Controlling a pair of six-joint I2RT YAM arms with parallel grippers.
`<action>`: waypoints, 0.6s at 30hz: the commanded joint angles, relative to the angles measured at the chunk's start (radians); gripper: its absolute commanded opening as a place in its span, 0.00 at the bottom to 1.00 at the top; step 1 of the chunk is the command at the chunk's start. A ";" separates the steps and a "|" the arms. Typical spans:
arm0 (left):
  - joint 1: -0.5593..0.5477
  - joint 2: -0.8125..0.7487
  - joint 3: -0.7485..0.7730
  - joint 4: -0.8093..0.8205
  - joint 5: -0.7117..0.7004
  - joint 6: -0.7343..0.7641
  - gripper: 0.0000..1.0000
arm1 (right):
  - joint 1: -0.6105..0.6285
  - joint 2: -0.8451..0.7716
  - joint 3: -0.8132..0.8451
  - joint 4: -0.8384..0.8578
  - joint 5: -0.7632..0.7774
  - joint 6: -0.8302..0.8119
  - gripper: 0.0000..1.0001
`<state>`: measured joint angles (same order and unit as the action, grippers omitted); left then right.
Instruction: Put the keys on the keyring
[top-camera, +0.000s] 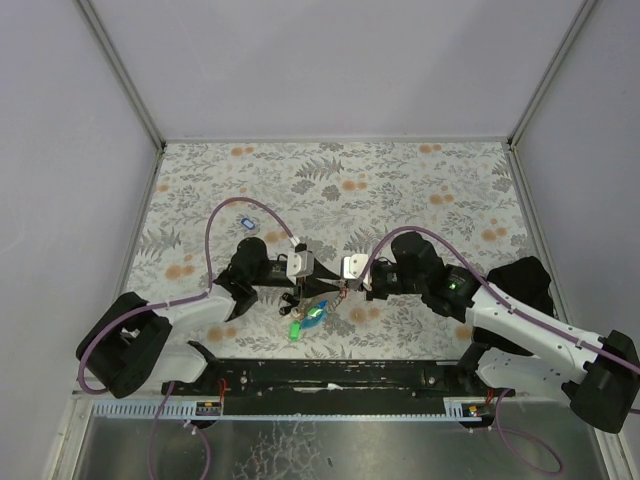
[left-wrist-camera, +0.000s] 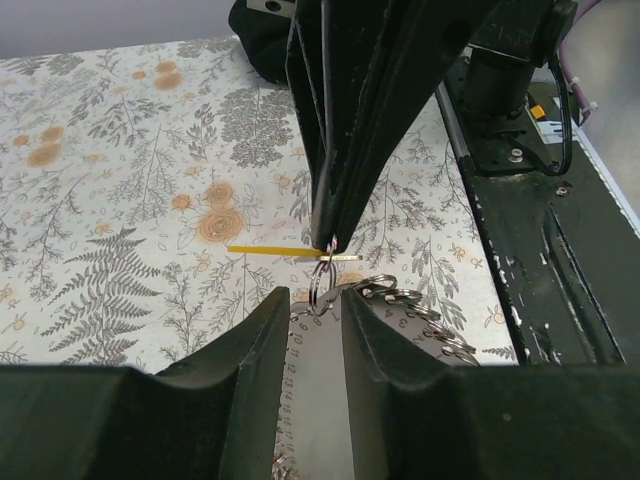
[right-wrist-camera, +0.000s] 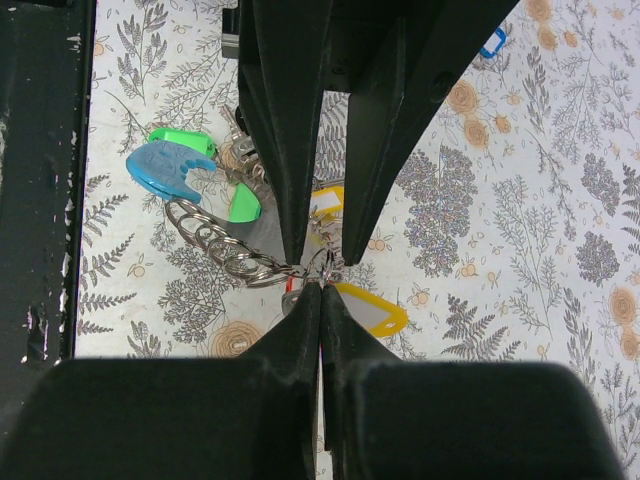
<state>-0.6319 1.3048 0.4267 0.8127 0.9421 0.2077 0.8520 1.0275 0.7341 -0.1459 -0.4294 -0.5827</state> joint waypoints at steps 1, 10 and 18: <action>0.008 0.001 0.039 -0.020 0.055 0.007 0.26 | 0.009 -0.019 0.061 0.034 -0.024 0.013 0.00; 0.008 0.045 0.089 -0.080 0.105 0.005 0.16 | 0.010 -0.002 0.080 0.034 -0.033 0.004 0.00; 0.014 0.037 0.095 -0.127 0.067 -0.011 0.00 | 0.010 -0.044 0.064 0.029 0.002 0.012 0.00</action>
<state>-0.6273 1.3567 0.5186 0.6949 1.0309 0.2142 0.8520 1.0336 0.7559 -0.1719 -0.4343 -0.5797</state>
